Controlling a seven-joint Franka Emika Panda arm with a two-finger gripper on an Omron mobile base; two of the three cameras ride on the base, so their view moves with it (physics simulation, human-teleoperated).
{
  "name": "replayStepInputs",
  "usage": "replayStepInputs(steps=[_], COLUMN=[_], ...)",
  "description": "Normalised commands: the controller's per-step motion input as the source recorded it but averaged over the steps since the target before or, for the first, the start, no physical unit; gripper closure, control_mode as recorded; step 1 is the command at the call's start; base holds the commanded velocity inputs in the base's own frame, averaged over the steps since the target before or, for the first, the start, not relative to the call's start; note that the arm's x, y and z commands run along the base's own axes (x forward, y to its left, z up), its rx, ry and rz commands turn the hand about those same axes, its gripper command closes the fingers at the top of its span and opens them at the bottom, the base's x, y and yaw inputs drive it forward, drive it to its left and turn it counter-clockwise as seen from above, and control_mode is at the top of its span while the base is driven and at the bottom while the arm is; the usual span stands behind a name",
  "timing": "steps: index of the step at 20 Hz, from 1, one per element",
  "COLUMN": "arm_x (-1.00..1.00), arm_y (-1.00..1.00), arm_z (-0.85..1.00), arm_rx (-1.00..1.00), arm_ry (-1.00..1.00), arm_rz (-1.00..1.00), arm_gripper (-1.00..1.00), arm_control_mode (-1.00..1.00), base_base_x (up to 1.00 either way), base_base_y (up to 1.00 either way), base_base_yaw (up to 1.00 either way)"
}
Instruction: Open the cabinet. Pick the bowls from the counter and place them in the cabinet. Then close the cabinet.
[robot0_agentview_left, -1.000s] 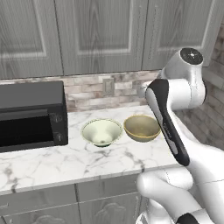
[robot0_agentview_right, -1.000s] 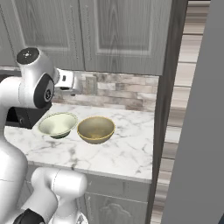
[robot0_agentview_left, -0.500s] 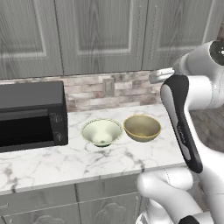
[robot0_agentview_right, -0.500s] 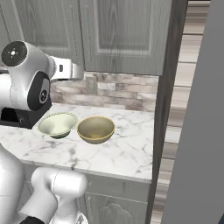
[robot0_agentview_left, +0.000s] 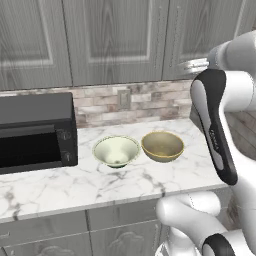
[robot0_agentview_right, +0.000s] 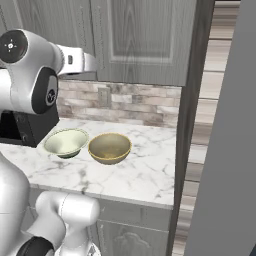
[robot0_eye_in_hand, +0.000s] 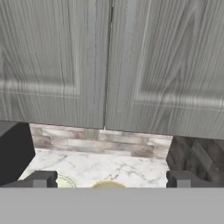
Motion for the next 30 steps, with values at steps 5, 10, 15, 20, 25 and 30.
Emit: replayStepInputs(steps=[5,10,15,20,25,30], arm_x=[0.13,0.23,0.32,0.22,0.19,0.14], arm_y=[-0.11,-0.02,0.0,-0.01,0.0,0.0], arm_z=[0.27,0.04,0.0,0.0,-0.03,-0.07], arm_rx=[0.0,0.0,0.0,0.04,0.0,0.0], arm_ry=[-0.04,0.0,0.0,-0.02,-0.04,-0.1], arm_rz=[0.0,0.0,0.0,0.0,0.0,0.0], arm_gripper=[-1.0,-1.0,-1.0,-1.0,-1.0,-1.0], arm_control_mode=[-1.0,-1.0,-1.0,-1.0,-1.0,-1.0], base_base_x=[0.0,0.0,0.0,0.0,0.0,0.0], base_base_y=[0.0,0.0,0.0,0.0,0.0,0.0], base_base_yaw=[0.0,0.0,0.0,0.0,0.0,0.0])
